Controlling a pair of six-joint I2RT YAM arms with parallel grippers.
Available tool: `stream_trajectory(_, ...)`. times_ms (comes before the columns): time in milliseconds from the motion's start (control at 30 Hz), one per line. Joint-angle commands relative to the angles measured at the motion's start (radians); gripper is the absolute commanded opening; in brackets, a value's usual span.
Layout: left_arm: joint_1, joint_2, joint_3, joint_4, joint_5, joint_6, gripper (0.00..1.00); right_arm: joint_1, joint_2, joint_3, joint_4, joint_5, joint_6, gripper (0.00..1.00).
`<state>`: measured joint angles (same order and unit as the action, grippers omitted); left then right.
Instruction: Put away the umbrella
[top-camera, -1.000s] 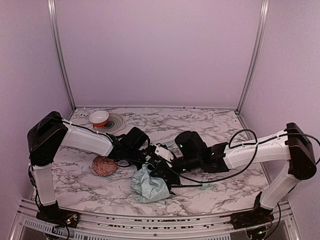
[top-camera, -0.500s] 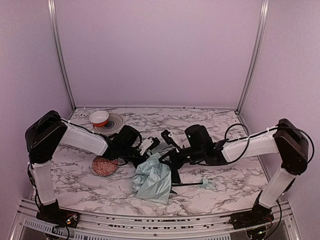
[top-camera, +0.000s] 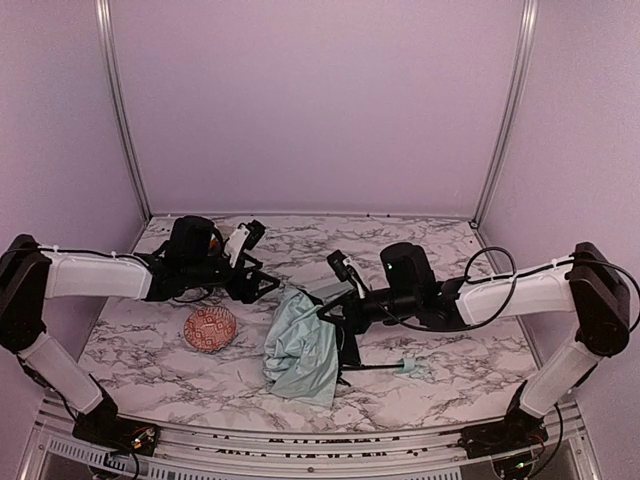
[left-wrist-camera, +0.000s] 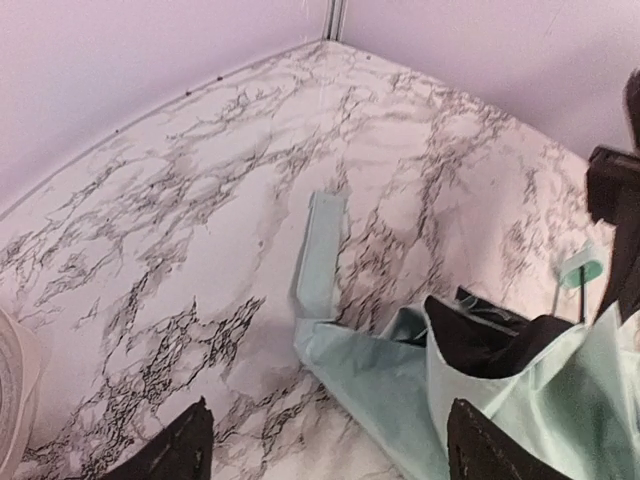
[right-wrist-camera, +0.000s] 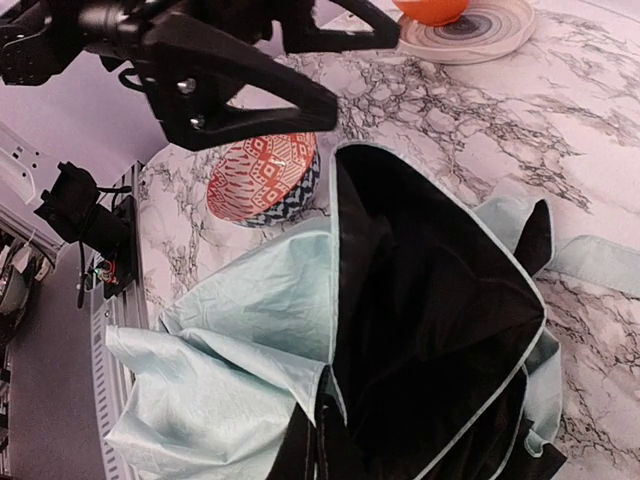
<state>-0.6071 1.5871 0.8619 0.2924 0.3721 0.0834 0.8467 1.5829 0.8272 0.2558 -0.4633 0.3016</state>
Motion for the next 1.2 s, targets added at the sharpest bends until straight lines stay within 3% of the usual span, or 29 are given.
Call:
stream_trajectory(0, -0.05, -0.204, -0.056, 0.021, 0.141, 0.085, 0.72, 0.001, -0.026, 0.008, 0.033, -0.008, 0.04, 0.0)
stream_trajectory(100, -0.15, -0.293, -0.092, -0.083, 0.14, 0.254, 0.72, 0.002, -0.026, 0.009, 0.035, -0.003, 0.057, 0.0)
stream_trajectory(167, -0.204, -0.301, -0.078, -0.207, 0.108, 0.328, 0.8, -0.015, -0.026, 0.009, 0.037, 0.0, 0.075, 0.0)
stream_trajectory(267, -0.246, -0.278, -0.04, -0.347, 0.055, 0.383, 0.84, -0.032, -0.03, 0.007, 0.046, 0.018, 0.102, 0.0)
stream_trajectory(367, -0.271, -0.25, -0.041, -0.357, -0.005, 0.418, 0.83, -0.032, -0.029, 0.009, 0.052, 0.023, 0.113, 0.0)
stream_trajectory(467, -0.276, -0.193, -0.018, -0.355, -0.048, 0.428, 0.74, -0.032, -0.026, 0.009, 0.052, 0.023, 0.117, 0.0)
stream_trajectory(567, -0.279, -0.137, 0.017, -0.334, -0.072, 0.42, 0.55, -0.032, -0.022, 0.011, 0.054, 0.021, 0.12, 0.0)
stream_trajectory(700, -0.274, -0.085, 0.053, -0.281, -0.095, 0.364, 0.03, -0.034, -0.012, 0.015, 0.054, 0.022, 0.117, 0.0)
stream_trajectory(900, -0.173, 0.021, 0.061, -0.09, 0.083, 0.136, 0.0, -0.055, 0.035, 0.022, 0.067, 0.011, 0.115, 0.0)
stream_trajectory(1167, -0.156, 0.262, 0.126, -0.099, 0.07, 0.006, 0.0, -0.124, 0.168, 0.069, 0.094, -0.019, 0.104, 0.0)
